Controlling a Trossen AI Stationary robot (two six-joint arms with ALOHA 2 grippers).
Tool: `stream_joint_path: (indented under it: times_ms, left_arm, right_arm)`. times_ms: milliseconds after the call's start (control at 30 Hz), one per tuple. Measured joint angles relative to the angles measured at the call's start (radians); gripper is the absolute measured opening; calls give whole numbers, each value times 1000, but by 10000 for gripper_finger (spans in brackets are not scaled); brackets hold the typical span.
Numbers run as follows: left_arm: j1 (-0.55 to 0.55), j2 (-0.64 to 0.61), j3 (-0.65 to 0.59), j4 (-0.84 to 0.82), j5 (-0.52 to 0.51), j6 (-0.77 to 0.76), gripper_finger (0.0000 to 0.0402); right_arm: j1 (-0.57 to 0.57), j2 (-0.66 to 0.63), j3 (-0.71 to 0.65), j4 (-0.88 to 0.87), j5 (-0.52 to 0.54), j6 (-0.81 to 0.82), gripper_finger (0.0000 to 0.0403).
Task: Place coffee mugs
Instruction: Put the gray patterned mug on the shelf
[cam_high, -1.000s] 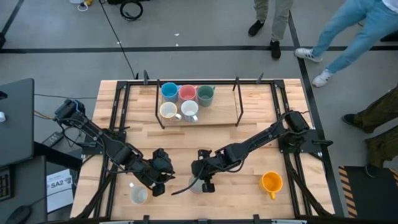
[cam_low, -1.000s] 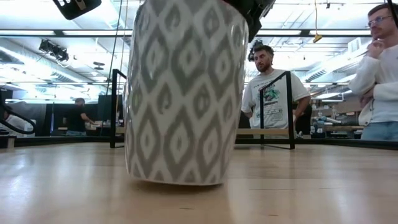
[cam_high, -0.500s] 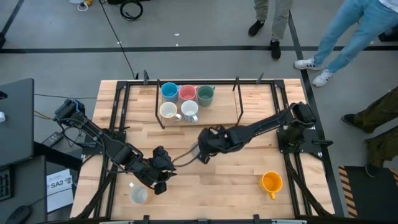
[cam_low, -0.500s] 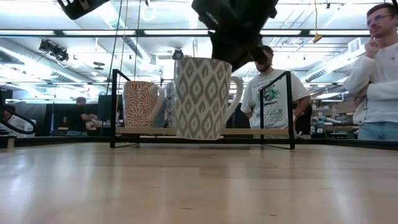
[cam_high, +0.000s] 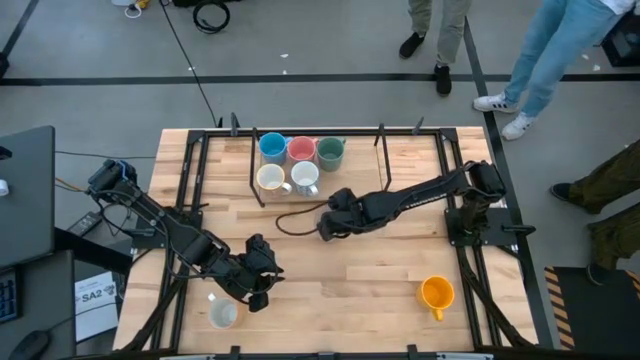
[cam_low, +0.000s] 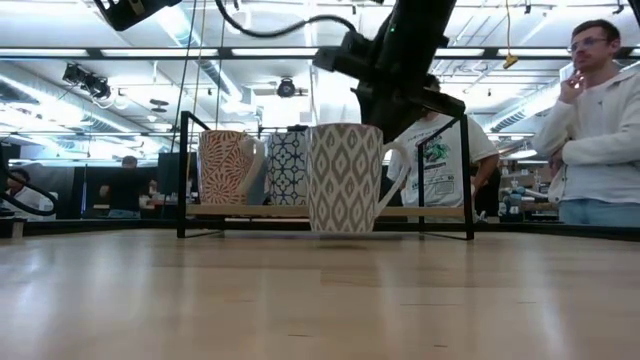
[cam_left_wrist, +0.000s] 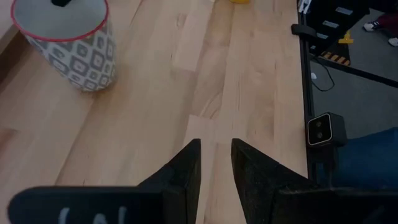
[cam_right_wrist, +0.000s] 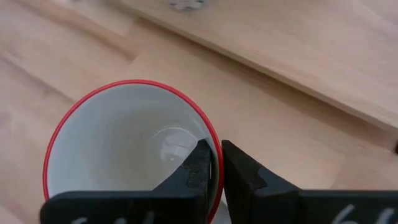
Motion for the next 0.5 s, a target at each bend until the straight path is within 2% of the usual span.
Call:
stream_joint_path:
  times_ms: [167,367,500]
  left_arm:
    - [0,0,1,1,-10,41,96]
    - [1,0,1,1,-107,99,96]
    - [9,0,1,1,-125,103,96]
  right_arm:
    - [-12,0,-41,3,-4,55,36]
    - [-12,-6,-77,12,7,98,38]
    - [-12,-6,-78,21,6,87,41]
